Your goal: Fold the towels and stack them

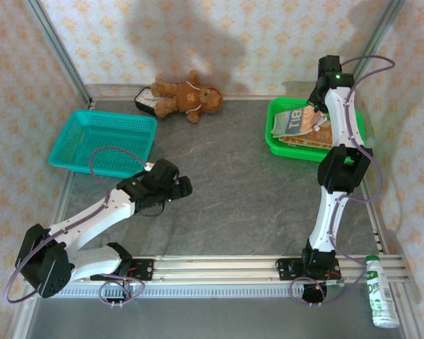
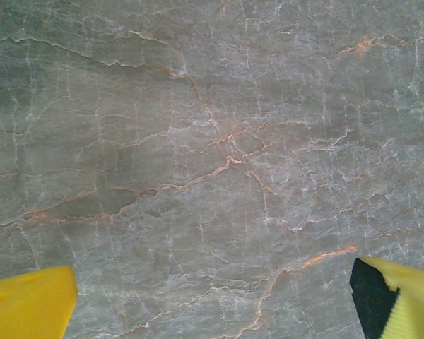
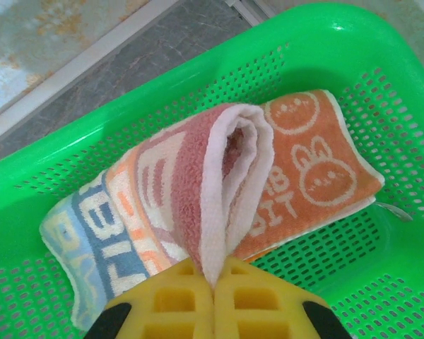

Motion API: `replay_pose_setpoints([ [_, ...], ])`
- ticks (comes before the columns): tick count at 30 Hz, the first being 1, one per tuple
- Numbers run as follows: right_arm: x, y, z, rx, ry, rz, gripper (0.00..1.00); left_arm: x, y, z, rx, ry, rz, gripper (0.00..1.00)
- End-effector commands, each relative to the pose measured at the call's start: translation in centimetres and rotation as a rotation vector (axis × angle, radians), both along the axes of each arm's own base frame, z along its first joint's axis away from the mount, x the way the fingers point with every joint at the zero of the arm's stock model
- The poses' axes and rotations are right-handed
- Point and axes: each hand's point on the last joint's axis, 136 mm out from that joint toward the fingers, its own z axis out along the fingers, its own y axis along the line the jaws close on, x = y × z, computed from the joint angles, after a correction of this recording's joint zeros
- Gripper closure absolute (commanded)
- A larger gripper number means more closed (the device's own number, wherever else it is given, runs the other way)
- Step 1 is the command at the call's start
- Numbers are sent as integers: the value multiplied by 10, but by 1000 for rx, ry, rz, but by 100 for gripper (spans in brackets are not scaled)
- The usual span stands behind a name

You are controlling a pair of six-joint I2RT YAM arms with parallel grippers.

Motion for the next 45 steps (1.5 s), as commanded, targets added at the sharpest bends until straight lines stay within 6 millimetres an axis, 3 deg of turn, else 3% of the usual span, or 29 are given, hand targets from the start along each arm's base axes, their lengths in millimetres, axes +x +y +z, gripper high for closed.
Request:
replay_pose_setpoints([
  [1,3,1,16,14,-36,17,100,5,2,8,11,-14,3,0],
  [9,-2,6,49,35,-113,23,100,6,0,6,7,-9,0,0],
  [22,-5,5,75,33,-175,3,100,5,-1,5,1,-5,-1,0],
  [32,-8,-1,72,8,-160,-17,100,4,-1,4,-5,-5,2,0],
  [40,-5,-9,43,-11,-90,-31,100,4,0,3,1,1,0,0],
  [45,-3,-4,45,31,-107,-9,100,5,2,5,4,-8,6,0],
])
